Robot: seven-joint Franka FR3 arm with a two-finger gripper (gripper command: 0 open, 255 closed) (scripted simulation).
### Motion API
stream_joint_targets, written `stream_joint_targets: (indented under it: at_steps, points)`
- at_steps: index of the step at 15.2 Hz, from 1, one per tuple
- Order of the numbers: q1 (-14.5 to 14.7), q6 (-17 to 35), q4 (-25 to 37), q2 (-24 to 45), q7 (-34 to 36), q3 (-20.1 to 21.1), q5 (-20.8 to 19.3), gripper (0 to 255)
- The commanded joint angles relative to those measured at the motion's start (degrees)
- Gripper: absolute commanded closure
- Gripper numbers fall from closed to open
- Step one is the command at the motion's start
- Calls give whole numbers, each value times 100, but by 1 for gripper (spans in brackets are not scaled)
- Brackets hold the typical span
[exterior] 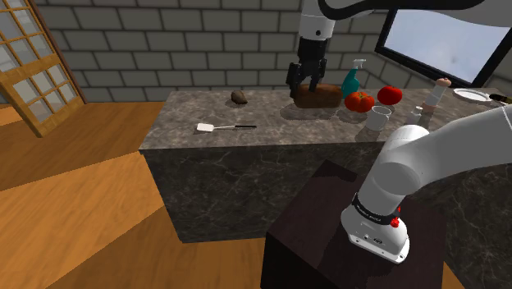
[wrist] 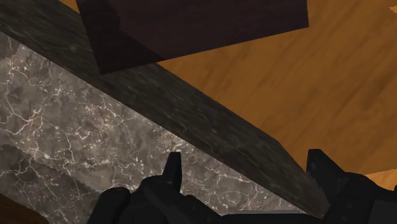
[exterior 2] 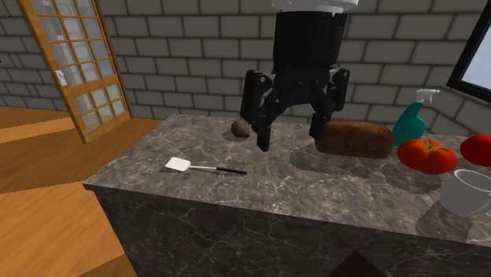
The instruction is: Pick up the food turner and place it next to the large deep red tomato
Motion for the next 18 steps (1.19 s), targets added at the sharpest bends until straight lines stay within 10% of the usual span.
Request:
stream_joint_targets:
  at_steps: [1,18]
  points:
    - [0,0,0,0,0,0,0,0]
    - [402,2009,1453,3642,-2960,-764,-304,0]
